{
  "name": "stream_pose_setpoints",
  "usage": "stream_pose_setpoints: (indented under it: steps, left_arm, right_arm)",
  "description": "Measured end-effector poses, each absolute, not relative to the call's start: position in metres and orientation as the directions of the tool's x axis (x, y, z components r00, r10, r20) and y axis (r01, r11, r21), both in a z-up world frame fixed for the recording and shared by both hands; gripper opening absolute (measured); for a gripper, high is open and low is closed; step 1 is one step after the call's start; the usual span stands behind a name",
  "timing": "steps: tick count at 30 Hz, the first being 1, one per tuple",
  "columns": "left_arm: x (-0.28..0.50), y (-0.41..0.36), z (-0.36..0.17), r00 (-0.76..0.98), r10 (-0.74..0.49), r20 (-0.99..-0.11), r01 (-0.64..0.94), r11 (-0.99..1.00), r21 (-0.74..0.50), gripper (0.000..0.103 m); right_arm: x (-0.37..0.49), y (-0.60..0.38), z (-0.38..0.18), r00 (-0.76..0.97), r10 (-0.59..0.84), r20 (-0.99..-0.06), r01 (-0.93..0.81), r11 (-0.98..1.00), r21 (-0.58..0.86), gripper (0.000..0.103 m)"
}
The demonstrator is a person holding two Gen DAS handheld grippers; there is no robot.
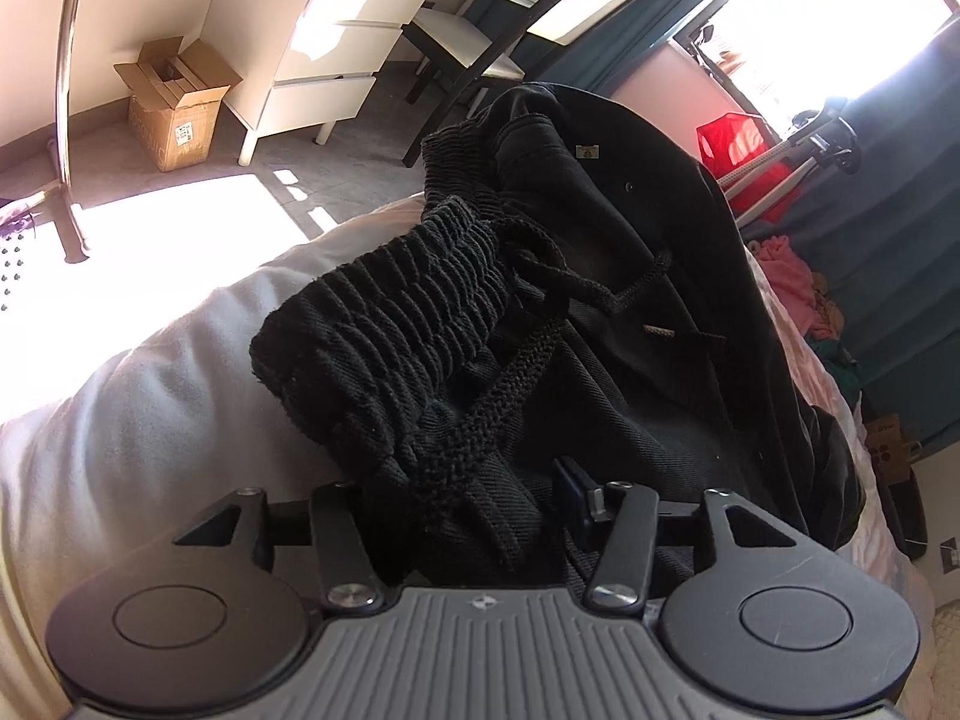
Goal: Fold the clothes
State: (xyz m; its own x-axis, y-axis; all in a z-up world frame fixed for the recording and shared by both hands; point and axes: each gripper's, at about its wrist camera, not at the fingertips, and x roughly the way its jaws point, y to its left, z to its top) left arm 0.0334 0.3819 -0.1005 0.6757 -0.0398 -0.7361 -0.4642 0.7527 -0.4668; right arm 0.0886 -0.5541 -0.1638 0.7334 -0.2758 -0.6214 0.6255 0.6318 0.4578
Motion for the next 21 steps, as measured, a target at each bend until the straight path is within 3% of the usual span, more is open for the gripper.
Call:
stream_pose_setpoints:
  steps: [1,2,3,5,10,13,21]
  left_arm:
    - [0.032,0.375,-0.094,0.661,0.032,-0.750,-0.493,0.771,-0.402,0.089]
    - [0.029,0.369,-0.088,0.659,0.087,-0.747,-0.507,0.786,-0.355,0.097]
    - [0.027,0.364,-0.082,0.666,0.115,-0.737,-0.501,0.800,-0.329,0.099]
    - [0.022,0.356,-0.072,0.680,0.158,-0.716,-0.489,0.825,-0.283,0.101]
    - [0.016,0.328,-0.034,0.741,0.272,-0.615,-0.461,0.871,-0.169,0.102]
    - [0.017,0.305,-0.009,0.789,0.281,-0.547,-0.416,0.899,-0.137,0.103]
    - [0.044,0.191,0.029,0.898,0.125,-0.422,-0.183,0.978,-0.101,0.103]
  right_arm:
    - [0.086,-0.554,-0.161,0.732,-0.284,-0.620,0.635,0.615,0.467,0.043]
    - [0.084,-0.551,-0.156,0.730,-0.302,-0.613,0.639,0.619,0.456,0.058]
    - [0.082,-0.549,-0.151,0.728,-0.320,-0.607,0.644,0.623,0.444,0.072]
    - [0.078,-0.544,-0.141,0.723,-0.356,-0.592,0.654,0.630,0.420,0.080]
    - [0.069,-0.524,-0.099,0.738,-0.445,-0.507,0.654,0.658,0.374,0.081]
    - [0.063,-0.505,-0.074,0.769,-0.455,-0.450,0.622,0.695,0.360,0.081]
    - [0.057,-0.407,-0.011,0.930,-0.191,-0.315,0.278,0.924,0.261,0.081]
